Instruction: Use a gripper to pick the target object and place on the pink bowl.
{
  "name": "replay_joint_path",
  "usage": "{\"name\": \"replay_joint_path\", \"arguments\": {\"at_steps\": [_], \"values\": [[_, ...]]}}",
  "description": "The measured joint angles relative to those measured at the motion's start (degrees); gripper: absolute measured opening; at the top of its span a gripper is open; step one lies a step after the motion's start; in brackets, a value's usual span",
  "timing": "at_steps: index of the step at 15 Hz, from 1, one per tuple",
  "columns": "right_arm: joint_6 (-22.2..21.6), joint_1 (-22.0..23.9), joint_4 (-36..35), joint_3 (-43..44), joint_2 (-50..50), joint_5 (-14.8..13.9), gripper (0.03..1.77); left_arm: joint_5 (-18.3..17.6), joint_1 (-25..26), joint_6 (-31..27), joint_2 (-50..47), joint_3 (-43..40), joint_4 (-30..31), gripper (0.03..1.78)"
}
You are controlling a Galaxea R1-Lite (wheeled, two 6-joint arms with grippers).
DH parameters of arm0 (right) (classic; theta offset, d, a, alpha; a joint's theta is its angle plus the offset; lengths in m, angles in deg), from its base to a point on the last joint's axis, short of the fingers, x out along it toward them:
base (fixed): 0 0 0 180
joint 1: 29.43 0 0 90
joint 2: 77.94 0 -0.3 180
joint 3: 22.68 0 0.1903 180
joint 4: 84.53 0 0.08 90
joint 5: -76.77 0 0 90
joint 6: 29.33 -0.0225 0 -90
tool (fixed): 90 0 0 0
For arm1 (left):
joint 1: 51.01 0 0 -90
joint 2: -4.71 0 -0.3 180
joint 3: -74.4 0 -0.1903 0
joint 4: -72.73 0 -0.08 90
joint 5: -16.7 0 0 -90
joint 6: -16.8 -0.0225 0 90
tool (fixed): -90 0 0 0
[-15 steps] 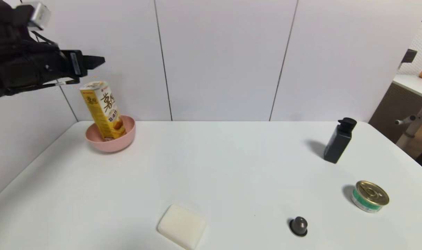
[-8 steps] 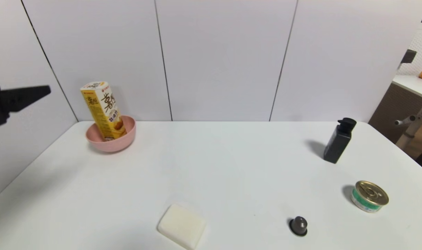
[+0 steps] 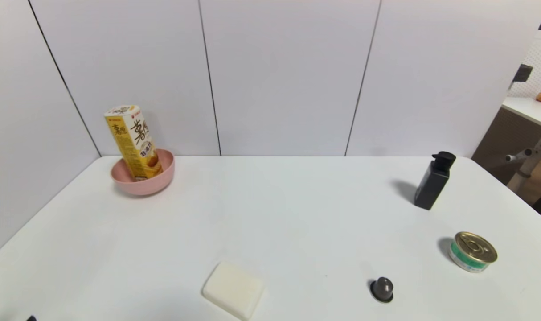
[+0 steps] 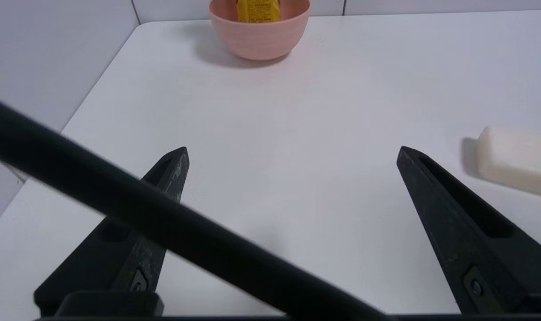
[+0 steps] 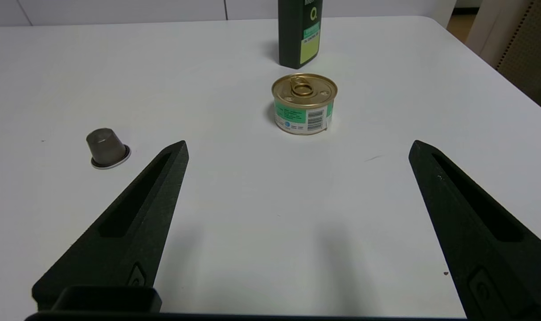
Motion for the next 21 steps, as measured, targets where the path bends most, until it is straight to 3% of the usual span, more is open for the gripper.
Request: {"name": "replay_joint_path", "arguments": {"at_steps": [5, 21], "values": [[0.0, 0.0, 0.0, 0.0, 0.0, 0.0, 1.71, 2.4, -0.4, 1.3, -10.6, -7.0, -2.5, 1.69], [-0.1, 0.0, 0.0, 0.1, 0.0, 0.0, 1.71, 2.4, -0.4, 1.3, -12.0, -7.4, -2.5, 1.69]]}}
